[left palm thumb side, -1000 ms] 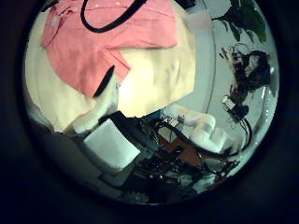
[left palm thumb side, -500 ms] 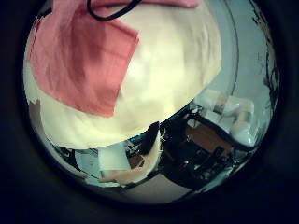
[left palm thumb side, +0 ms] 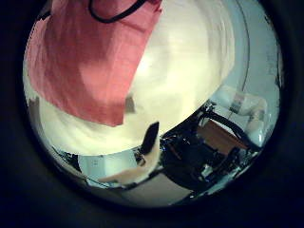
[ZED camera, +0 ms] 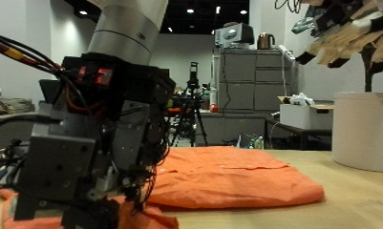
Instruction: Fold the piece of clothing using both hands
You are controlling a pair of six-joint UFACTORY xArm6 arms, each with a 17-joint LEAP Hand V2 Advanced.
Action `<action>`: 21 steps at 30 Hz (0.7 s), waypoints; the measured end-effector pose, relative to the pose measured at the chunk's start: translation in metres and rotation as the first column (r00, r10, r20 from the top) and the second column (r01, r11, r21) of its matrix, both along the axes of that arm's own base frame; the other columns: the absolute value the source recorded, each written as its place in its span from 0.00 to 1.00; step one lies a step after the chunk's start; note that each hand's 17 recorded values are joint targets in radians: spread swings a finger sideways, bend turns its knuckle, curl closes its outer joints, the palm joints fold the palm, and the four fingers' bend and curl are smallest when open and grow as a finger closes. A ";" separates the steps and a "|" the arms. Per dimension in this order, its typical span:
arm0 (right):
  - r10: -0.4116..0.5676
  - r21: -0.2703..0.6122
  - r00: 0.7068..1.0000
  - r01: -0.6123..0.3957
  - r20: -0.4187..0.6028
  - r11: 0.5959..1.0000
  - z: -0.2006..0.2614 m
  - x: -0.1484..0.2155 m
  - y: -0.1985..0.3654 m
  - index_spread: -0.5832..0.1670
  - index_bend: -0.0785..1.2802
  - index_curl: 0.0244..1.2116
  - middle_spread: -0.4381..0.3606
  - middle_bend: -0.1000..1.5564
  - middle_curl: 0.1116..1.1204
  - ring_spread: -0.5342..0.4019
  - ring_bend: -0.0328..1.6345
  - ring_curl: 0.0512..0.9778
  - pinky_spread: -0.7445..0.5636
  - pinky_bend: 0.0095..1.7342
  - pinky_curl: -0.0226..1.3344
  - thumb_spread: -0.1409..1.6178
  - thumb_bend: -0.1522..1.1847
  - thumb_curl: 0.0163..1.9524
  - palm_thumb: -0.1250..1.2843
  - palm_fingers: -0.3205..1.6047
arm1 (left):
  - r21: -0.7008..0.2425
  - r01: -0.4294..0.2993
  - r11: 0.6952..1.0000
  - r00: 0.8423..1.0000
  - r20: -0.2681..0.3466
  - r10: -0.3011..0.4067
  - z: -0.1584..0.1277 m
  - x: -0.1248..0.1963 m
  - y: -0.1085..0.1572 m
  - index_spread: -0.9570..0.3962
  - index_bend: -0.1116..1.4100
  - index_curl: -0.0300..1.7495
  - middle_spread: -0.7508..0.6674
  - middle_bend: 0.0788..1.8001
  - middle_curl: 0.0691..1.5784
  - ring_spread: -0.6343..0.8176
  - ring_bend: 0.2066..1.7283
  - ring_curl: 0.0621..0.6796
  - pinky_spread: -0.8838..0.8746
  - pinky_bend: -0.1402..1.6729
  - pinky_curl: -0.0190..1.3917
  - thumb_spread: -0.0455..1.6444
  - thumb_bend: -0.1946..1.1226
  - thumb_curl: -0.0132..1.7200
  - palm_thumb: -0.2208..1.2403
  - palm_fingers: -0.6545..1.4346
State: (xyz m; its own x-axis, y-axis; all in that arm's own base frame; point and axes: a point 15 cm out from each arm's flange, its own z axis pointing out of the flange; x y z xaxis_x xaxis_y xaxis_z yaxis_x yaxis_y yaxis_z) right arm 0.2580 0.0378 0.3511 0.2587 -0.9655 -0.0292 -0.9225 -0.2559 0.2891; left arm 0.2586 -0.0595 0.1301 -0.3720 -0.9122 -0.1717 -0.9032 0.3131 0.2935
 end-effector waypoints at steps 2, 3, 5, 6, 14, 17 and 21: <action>-0.003 0.000 1.000 0.003 0.000 1.000 0.000 0.000 -0.001 0.31 0.19 0.25 0.71 0.17 0.19 0.82 0.21 0.19 0.90 0.23 0.21 0.76 0.10 0.13 0.47 0.29 | 0.024 0.002 1.000 1.000 -0.001 -0.002 -0.001 0.001 0.003 0.81 0.19 0.17 0.65 0.13 0.19 0.67 0.22 0.25 0.66 0.25 0.24 0.53 0.13 0.20 0.34 0.40; -0.005 0.000 1.000 0.005 0.000 1.000 0.000 0.000 -0.001 0.31 0.19 0.25 0.71 0.17 0.19 0.82 0.21 0.19 0.90 0.23 0.21 0.76 0.10 0.13 0.47 0.29 | 0.033 0.004 0.999 1.000 -0.002 -0.004 -0.001 0.002 0.003 0.80 0.19 0.17 0.62 0.15 0.20 0.65 0.21 0.24 0.64 0.25 0.23 0.53 0.13 0.20 0.35 0.42; -0.009 0.000 1.000 0.009 0.001 1.000 0.001 -0.001 -0.003 0.32 0.19 0.25 0.71 0.17 0.19 0.82 0.21 0.19 0.90 0.23 0.21 0.76 0.10 0.13 0.47 0.29 | 0.045 0.004 0.999 1.000 -0.005 -0.004 -0.002 0.003 0.004 0.78 0.18 0.17 0.58 0.18 0.21 0.59 0.23 0.25 0.59 0.26 0.23 0.54 0.14 0.21 0.39 0.47; -0.011 0.000 1.000 0.011 0.000 1.000 0.001 -0.001 -0.003 0.32 0.19 0.25 0.71 0.17 0.19 0.82 0.21 0.19 0.90 0.23 0.21 0.76 0.10 0.13 0.47 0.29 | 0.048 0.003 0.999 1.000 -0.009 -0.003 -0.002 0.003 0.004 0.77 0.18 0.17 0.56 0.20 0.22 0.56 0.24 0.26 0.57 0.26 0.24 0.54 0.14 0.21 0.40 0.49; -0.019 -0.001 1.000 0.019 -0.003 1.000 0.001 -0.001 -0.006 0.32 0.19 0.25 0.71 0.17 0.19 0.82 0.21 0.19 0.90 0.23 0.21 0.76 0.10 0.13 0.47 0.29 | 0.051 -0.005 0.999 1.000 -0.011 0.005 0.002 0.008 0.004 0.62 0.17 0.16 0.33 0.31 0.29 0.24 0.34 0.34 0.26 0.49 0.31 0.58 0.24 0.27 0.70 0.69; -0.020 -0.001 1.000 0.020 0.003 1.000 0.003 0.000 -0.007 0.32 0.18 0.24 0.68 0.18 0.19 0.81 0.23 0.20 0.90 0.23 0.21 0.76 0.10 0.13 0.47 0.30 | 0.043 -0.010 0.999 1.000 -0.001 0.010 0.005 0.011 0.005 0.54 0.20 0.17 0.25 0.34 0.31 0.15 0.36 0.35 0.17 0.55 0.33 0.60 0.27 0.30 0.77 0.79; -0.014 0.002 1.000 0.014 0.016 1.000 0.005 0.005 -0.007 0.33 0.18 0.24 0.65 0.19 0.20 0.78 0.24 0.20 0.85 0.23 0.21 0.76 0.10 0.14 0.48 0.34 | 0.031 -0.015 0.999 1.000 0.014 0.014 0.012 0.014 0.007 0.45 0.24 0.20 0.19 0.37 0.33 0.08 0.36 0.38 0.12 0.58 0.35 0.65 0.30 0.34 0.81 0.85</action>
